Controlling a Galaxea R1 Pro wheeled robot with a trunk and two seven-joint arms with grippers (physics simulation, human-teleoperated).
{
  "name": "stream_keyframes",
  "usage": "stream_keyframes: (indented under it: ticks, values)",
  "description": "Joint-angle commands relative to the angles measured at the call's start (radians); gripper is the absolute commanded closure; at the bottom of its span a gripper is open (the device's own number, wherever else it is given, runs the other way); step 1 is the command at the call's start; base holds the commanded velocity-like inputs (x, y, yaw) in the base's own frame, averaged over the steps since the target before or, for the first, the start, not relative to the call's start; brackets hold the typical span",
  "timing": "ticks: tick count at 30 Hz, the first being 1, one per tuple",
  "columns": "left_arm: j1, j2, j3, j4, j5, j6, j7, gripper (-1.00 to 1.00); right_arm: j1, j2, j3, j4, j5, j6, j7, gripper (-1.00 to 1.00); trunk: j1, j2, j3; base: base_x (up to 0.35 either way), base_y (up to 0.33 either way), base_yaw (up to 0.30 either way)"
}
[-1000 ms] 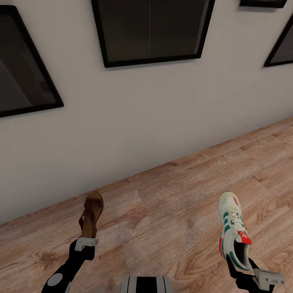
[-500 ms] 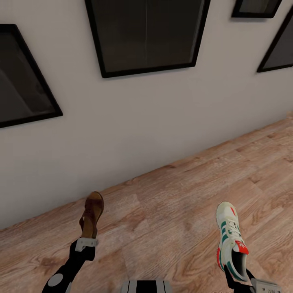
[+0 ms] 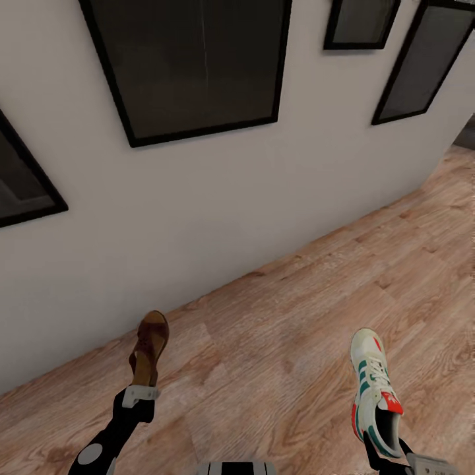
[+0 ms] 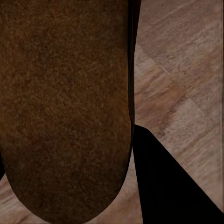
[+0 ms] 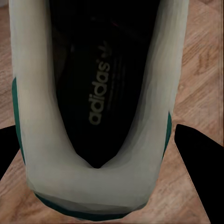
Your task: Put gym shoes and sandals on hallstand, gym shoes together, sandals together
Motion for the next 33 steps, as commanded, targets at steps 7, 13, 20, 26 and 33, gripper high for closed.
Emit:
stream_keyframes:
  ticks: [7,13,20,26,33]
  values:
    - [-0.001,-0.001,0.001,0.0,-0.014,-0.005,-0.007,1.0,0.0,0.001,-0.003,0.011,0.004,-0.002,0.005,1.0,0.0,0.0,0.007,0.0,0.0,-0.246]
    - [0.0,-0.002,0.0,0.0,-0.014,-0.005,-0.007,1.0,0.0,0.001,-0.003,0.025,0.003,-0.002,0.005,1.0,0.0,0.0,0.013,0.0,0.0,-0.246]
    - [0.0,-0.001,0.002,0.0,-0.014,-0.005,-0.007,1.0,0.0,0.001,-0.003,0.026,0.003,-0.002,0.005,1.0,0.0,0.0,0.02,0.0,0.0,-0.246]
    - [0.0,-0.002,0.002,0.0,-0.014,-0.005,-0.006,1.0,0.0,0.002,-0.005,0.027,0.003,-0.004,0.004,1.0,0.0,0.0,0.026,0.0,0.0,-0.246]
    - [0.0,-0.002,0.004,0.018,-0.016,-0.005,-0.006,1.0,0.0,0.006,-0.061,0.028,0.004,-0.004,0.003,1.0,0.0,0.0,0.033,0.0,0.0,-0.246]
